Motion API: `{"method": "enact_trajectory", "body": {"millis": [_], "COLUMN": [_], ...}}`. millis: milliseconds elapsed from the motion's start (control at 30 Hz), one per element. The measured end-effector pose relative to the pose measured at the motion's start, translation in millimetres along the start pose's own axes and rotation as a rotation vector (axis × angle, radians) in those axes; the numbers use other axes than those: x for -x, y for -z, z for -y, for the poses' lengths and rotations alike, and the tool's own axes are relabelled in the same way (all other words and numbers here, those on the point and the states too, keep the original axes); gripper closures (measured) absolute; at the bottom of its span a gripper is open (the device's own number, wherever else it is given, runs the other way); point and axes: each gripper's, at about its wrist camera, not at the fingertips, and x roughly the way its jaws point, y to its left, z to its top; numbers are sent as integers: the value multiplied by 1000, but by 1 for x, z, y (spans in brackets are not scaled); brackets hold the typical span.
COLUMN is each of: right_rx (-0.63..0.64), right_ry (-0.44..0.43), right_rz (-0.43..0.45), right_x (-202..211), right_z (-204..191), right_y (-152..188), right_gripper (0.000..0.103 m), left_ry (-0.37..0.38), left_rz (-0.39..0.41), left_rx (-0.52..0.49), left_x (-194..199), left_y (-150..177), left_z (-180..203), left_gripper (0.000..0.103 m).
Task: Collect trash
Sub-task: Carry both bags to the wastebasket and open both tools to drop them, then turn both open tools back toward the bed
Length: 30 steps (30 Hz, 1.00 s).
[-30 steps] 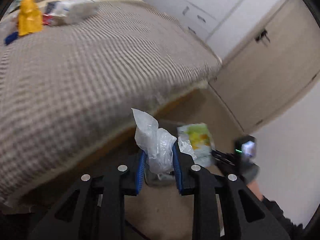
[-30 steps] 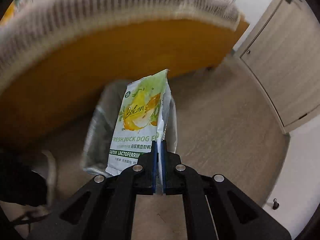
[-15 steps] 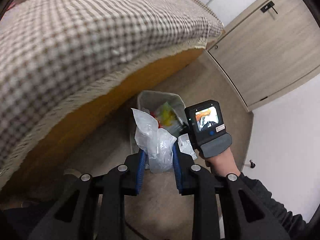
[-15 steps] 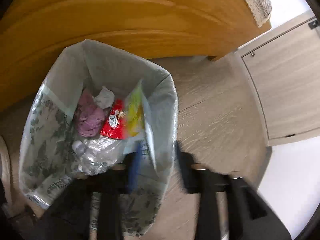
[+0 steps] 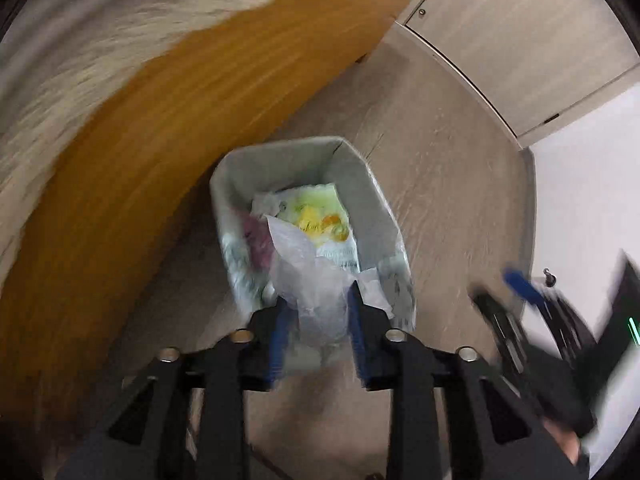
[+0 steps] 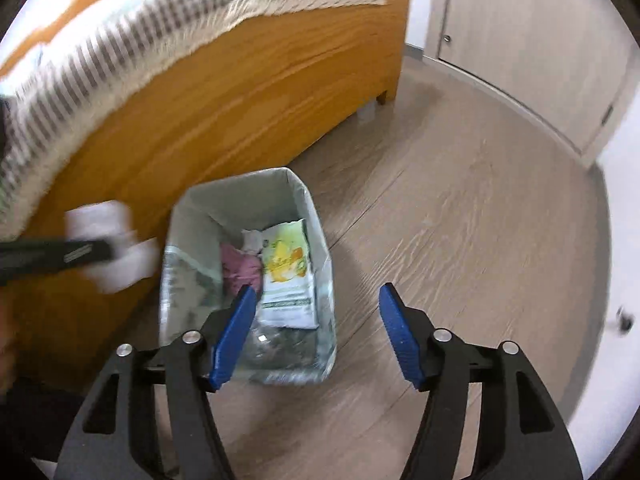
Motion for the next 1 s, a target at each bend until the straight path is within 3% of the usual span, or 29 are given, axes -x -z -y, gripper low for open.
{"method": "enact_trajectory", "body": {"millis": [33, 67, 133, 233, 367, 700, 767, 1000], "right_rx": [-30, -52, -61, -54, -51, 0, 5, 120], "right_ry": [-18, -33, -54, -63, -85, -54, -43, -6], "right_rz": [2, -4, -16, -48, -86, -86, -65, 43], "right_x": [7, 10, 9, 0, -11, 0, 11, 68], "right_z": [3, 6, 5, 2, -6, -23, -26, -67], "right_y": [7, 13, 20, 24, 22, 12, 6, -28], "right_gripper": [41, 39, 39, 39, 39, 39, 39, 39], "left_ry": [-20, -39, -17, 41, 10, 20, 34, 122], "left_rz": [6, 17, 13, -58, -59, 57, 100, 377], "left_rx": [11, 36, 92, 158, 63, 93, 79, 108], "left_x": [-7, -15, -26, -34, -13, 62, 84, 187], "left_y": [-5, -9, -8, 4, 13, 39, 45, 69], "left_z": [-2, -5, -14, -25, -20, -22, -21, -35], "left_gripper": [33, 27, 26, 26, 26, 26, 26, 26]}}
